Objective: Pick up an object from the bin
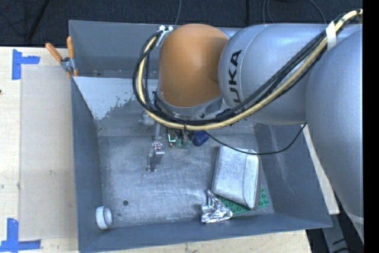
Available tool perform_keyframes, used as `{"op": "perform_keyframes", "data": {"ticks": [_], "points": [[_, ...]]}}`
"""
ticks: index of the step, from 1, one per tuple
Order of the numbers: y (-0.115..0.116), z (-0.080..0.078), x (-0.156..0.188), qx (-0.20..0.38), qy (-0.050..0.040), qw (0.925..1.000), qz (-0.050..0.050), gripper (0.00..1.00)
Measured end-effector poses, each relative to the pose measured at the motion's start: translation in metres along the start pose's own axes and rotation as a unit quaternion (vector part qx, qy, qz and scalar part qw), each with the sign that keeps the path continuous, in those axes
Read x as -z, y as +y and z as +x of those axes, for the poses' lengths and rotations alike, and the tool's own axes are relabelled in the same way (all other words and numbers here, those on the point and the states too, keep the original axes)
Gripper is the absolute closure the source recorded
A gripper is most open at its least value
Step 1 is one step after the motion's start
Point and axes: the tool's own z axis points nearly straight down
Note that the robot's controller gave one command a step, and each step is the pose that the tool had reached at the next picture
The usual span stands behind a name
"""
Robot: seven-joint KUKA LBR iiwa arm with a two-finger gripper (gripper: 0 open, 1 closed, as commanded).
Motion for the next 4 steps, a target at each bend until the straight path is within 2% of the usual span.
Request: {"op": "perform_keyframes", "data": {"ticks": [1, 2, 3, 4], "points": [[-0.063, -0.014, -0.052, 0.005, -0.0013, 1.0000, 0.002, 0.00], [-0.141, -0.023, -0.109, 0.133, -0.0034, 0.9911, 0.000, 0.00], [-0.203, -0.032, -0.086, 0.226, -0.0071, 0.9741, -0.004, 0.00], [-0.253, -0.021, -0.110, 0.100, -0.0056, 0.9950, -0.004, 0.00]]}}
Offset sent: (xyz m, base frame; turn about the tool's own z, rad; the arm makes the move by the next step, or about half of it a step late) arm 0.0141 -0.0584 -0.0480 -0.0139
